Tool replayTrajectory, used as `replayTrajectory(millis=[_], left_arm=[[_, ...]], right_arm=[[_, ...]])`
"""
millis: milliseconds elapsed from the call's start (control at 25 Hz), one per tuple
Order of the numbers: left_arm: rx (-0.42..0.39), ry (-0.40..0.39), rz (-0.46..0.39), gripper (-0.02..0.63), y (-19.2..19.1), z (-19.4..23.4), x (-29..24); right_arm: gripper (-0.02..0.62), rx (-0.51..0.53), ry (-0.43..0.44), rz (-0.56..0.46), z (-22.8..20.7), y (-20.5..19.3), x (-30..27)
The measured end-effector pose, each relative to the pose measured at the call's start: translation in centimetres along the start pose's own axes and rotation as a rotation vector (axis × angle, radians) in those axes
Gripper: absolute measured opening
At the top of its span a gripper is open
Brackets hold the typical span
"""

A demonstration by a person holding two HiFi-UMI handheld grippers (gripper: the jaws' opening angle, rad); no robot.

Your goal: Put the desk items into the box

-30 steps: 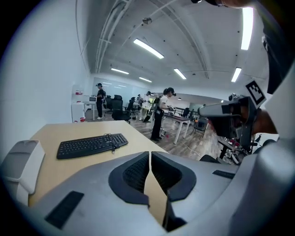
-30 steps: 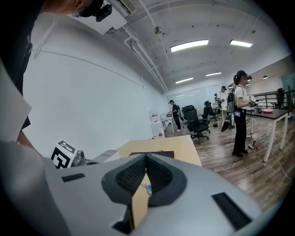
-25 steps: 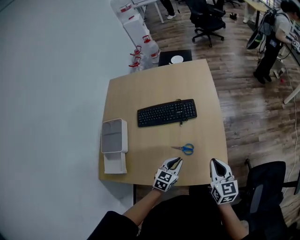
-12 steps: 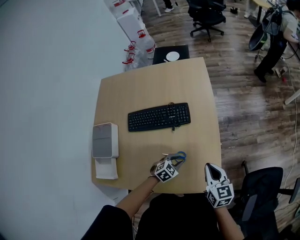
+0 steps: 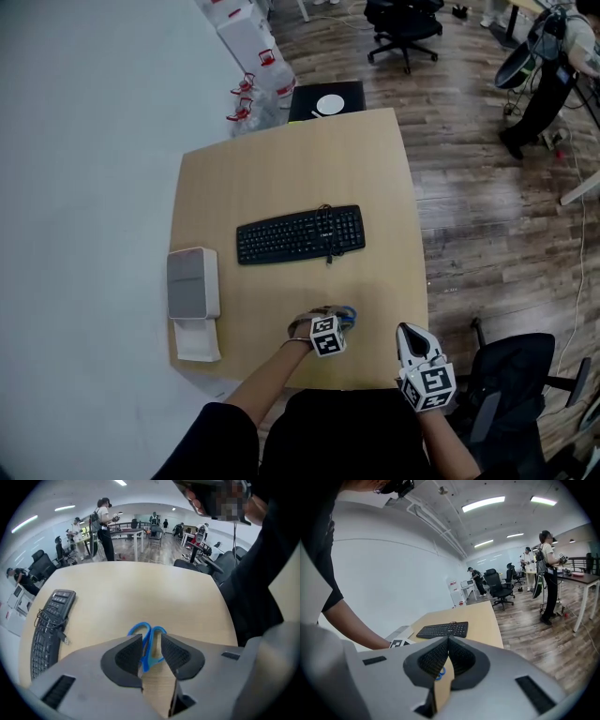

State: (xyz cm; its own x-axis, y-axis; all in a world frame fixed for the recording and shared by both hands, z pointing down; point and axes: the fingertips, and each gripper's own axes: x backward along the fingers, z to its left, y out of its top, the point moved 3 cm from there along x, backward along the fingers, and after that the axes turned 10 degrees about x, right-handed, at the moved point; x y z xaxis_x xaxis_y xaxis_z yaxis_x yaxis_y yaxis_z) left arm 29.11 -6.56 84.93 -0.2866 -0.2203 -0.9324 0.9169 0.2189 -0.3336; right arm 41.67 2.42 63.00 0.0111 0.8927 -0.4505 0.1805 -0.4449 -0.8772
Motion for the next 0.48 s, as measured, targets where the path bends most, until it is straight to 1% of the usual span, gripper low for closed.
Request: replayTrajectory(millis=[120,240,280,320,480], left_arm=[[-0.022,0.016,0.032,0.107,0.3,0.4,-0.3],[-0.100,0.040,0.075,0.107,0.7,0.7,-0.4],[-0.112,0.039,0.080,0.107,1.0,0.7,-0.5],[-0.109,0.032,0.079,0.107,1.2,0.7,-0.5],[-0.049,0.011,0.083,0.107,1.3,0.8,-0.8]], right_arm=[[0.060,-0.025,0.003,-0.013,-0.3,0.5,-0.6],[0.060,-0.022,-0.004,-0.021,-1.2,0.8,-0.8],[0.060,-0.022,-0.009,-0.020,-1.6,0.6,-0.7],[0.060,-0.024,-0.015,-0.018,-1.9,0.5,-0.6],[0.059,-0.036,-0.038,-0.007,-2.6,-0.2,0.0]])
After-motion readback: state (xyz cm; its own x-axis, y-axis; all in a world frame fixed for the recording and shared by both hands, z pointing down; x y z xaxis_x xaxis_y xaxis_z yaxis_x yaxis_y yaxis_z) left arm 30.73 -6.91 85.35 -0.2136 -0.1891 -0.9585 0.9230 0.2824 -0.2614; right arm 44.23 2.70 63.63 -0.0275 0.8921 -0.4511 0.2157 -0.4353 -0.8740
